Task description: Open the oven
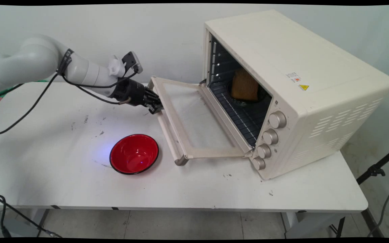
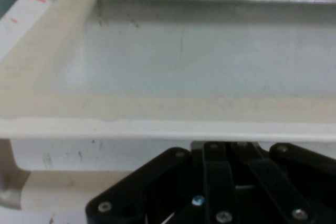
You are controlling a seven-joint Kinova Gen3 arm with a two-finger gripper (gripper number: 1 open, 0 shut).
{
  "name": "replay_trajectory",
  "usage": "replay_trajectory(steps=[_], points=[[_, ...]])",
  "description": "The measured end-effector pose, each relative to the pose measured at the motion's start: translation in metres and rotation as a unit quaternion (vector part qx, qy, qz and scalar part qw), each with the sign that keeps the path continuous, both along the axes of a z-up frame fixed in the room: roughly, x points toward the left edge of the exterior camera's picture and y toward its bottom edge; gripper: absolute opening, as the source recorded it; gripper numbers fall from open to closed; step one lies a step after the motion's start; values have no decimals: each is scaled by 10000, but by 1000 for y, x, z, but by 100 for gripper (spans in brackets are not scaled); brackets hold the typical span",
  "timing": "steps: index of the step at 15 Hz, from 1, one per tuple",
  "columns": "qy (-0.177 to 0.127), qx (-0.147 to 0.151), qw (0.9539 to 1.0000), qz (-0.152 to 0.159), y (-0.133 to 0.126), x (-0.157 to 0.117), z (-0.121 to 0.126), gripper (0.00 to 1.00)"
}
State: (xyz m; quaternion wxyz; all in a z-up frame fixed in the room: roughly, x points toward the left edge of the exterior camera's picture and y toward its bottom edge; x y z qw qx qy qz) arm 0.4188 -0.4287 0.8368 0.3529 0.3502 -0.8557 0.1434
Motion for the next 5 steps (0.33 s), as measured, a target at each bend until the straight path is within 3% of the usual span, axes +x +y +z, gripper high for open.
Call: replay_trajectory(steps=[5], points=[[23, -16, 10000, 13, 5, 7, -7, 0]])
